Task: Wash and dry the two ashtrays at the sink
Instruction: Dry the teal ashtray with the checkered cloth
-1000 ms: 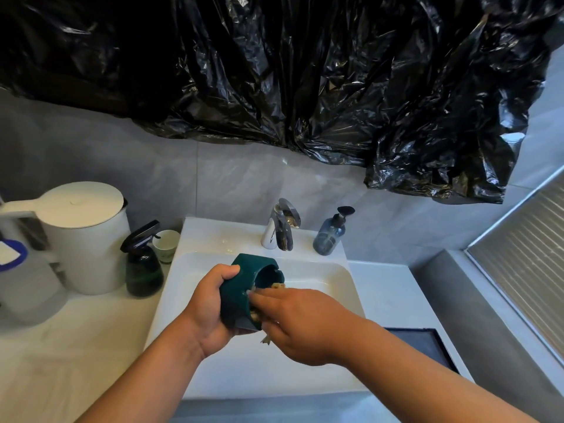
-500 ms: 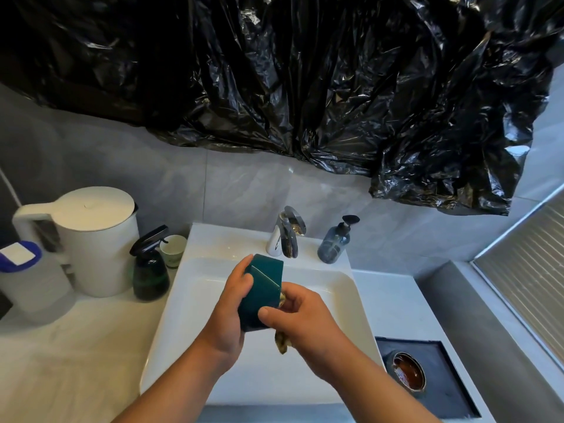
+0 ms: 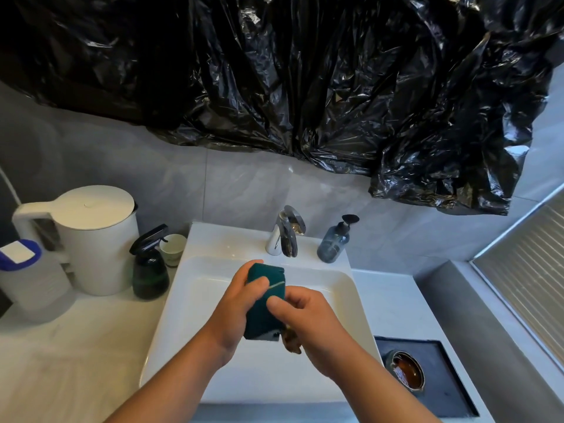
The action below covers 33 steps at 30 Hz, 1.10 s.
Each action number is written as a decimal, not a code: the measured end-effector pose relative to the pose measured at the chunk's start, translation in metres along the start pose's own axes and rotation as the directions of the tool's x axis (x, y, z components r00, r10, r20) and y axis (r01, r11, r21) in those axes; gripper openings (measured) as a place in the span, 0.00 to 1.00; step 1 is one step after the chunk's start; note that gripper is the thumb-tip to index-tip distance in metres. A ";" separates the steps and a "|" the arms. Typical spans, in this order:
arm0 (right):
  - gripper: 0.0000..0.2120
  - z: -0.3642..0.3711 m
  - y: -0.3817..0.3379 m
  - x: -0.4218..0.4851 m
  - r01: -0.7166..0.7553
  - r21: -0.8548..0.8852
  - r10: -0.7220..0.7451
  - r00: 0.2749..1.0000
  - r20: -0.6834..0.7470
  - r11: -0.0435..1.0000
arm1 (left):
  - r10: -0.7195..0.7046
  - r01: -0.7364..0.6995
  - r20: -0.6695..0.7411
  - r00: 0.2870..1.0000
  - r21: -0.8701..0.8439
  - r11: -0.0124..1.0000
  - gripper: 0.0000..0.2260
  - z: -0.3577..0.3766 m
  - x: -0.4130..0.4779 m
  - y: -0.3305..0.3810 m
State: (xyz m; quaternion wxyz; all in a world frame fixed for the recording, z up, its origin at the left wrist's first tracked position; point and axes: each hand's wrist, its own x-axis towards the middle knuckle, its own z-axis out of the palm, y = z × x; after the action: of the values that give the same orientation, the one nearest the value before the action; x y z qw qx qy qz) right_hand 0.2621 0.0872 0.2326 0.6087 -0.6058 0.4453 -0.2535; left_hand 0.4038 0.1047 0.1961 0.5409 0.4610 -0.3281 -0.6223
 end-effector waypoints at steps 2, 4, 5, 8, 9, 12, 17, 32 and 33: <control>0.10 0.001 0.000 -0.001 -0.014 0.053 0.013 1.000 0.019 0.998 | 0.063 -0.063 0.004 0.998 0.045 0.997 0.20 0.000 -0.001 -0.004; 0.12 0.002 0.002 -0.001 -0.027 0.103 0.023 0.999 0.032 0.994 | 0.056 -0.057 -0.024 0.998 -0.022 0.998 0.23 0.001 -0.002 -0.006; 0.12 0.002 0.004 0.000 -0.031 0.138 0.026 0.999 0.036 0.990 | 0.034 -0.036 -0.032 0.999 -0.064 0.997 0.24 0.001 -0.001 -0.007; 0.13 0.003 0.007 0.002 -0.037 0.246 0.024 0.998 0.055 0.969 | -0.063 0.059 -0.038 0.997 -0.094 0.994 0.21 0.004 -0.005 -0.004; 0.13 0.003 0.007 0.001 -0.043 0.257 0.032 0.998 0.047 0.965 | -0.113 0.109 -0.039 0.993 -0.083 0.991 0.21 0.004 -0.005 -0.004; 0.13 0.004 0.009 -0.002 -0.043 0.204 0.044 0.999 -0.001 0.978 | -0.255 0.255 -0.053 0.965 -0.020 0.967 0.24 0.001 -0.003 -0.002; 0.12 0.007 0.011 -0.004 0.051 -0.108 -0.053 0.998 -0.019 0.993 | -0.407 0.403 -0.043 0.913 -0.074 0.912 0.30 -0.007 0.004 0.006; 0.19 -0.009 -0.002 0.006 -0.059 -0.080 0.075 0.975 0.207 0.995 | -0.147 0.129 -0.087 0.985 -0.186 0.974 0.15 -0.007 0.004 -0.001; 0.20 -0.010 -0.001 0.007 -0.078 0.050 0.065 0.972 0.225 0.996 | -0.124 0.111 -0.072 0.990 -0.169 0.979 0.16 -0.008 0.004 -0.002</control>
State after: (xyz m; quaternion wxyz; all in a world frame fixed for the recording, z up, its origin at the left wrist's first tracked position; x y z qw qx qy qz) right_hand 0.2570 0.0755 0.2330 0.6808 -0.5960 0.3882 -0.1748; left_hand 0.4107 0.1019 0.1902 0.5524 0.4585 -0.2252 -0.6587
